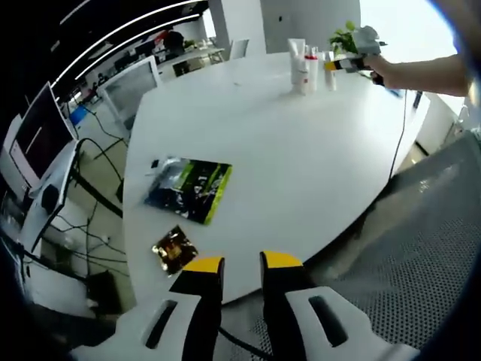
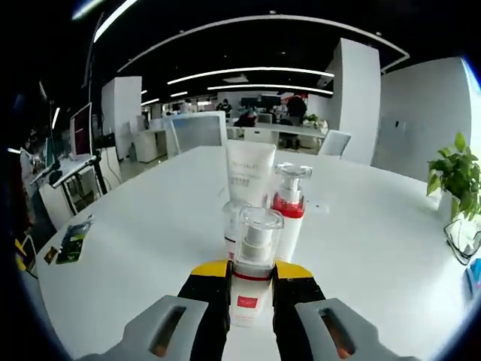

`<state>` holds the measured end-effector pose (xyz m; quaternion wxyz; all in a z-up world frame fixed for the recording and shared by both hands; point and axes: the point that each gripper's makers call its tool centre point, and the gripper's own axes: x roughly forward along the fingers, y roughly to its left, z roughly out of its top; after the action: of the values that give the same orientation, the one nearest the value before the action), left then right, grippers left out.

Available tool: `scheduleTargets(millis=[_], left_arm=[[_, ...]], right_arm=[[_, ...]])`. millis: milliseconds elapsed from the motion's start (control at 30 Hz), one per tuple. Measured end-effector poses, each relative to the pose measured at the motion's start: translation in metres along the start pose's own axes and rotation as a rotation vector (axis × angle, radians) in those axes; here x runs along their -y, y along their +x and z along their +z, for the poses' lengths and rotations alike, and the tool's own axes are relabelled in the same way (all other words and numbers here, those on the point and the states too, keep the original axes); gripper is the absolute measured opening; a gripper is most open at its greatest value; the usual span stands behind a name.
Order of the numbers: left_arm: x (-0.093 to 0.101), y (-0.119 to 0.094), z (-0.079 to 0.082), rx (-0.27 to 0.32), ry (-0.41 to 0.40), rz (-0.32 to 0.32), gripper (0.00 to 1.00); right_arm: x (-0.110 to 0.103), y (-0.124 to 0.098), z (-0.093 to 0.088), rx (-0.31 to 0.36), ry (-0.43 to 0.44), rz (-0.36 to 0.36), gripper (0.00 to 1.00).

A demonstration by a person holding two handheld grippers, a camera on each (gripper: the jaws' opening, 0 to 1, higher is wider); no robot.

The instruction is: Arrange the skincare products in the storage area until every visible bottle or jar stands upright without overlapping.

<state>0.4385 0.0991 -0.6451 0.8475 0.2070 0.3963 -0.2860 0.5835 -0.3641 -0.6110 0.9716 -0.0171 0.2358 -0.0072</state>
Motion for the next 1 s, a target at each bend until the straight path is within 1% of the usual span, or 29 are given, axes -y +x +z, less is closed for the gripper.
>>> scheduleTargets(millis=[100, 200, 367, 433, 567, 633, 700, 800, 1000], left_arm=[[0.000, 0.000, -0.001, -0.005, -0.001, 0.000, 0.16], [0.000, 0.000, -0.002, -0.006, -0.002, 0.001, 0.15], [-0.001, 0.000, -0.002, -0.010, -0.003, 0.003, 0.14], [-0.001, 0.000, -0.003, -0.013, -0.003, 0.004, 0.14], [-0.002, 0.001, -0.004, -0.021, -0.006, 0.006, 0.14], [-0.002, 0.001, -0.005, -0.029, -0.009, 0.009, 0.14], [-0.002, 0.002, -0.006, -0.032, -0.009, 0.009, 0.14], [-0.003, 0.001, -0.006, -0.033, -0.008, 0.011, 0.13], [-0.003, 0.002, -0.007, -0.040, -0.006, 0.010, 0.12]], right_arm=[[0.004, 0.007, -0.002, -0.003, -0.001, -0.009, 0.13], [0.010, 0.015, -0.004, 0.007, 0.015, -0.019, 0.13], [0.013, 0.024, -0.006, 0.017, 0.022, -0.028, 0.13], [0.015, 0.028, -0.008, 0.019, 0.011, -0.031, 0.13], [0.017, 0.032, -0.003, 0.064, 0.004, -0.028, 0.13], [0.015, 0.035, -0.001, 0.096, -0.016, -0.019, 0.13], [0.014, 0.035, 0.002, 0.131, -0.066, -0.022, 0.13], [0.014, 0.038, 0.001, 0.149, -0.068, -0.026, 0.13], [0.015, 0.041, -0.001, 0.164, -0.050, -0.044, 0.13]])
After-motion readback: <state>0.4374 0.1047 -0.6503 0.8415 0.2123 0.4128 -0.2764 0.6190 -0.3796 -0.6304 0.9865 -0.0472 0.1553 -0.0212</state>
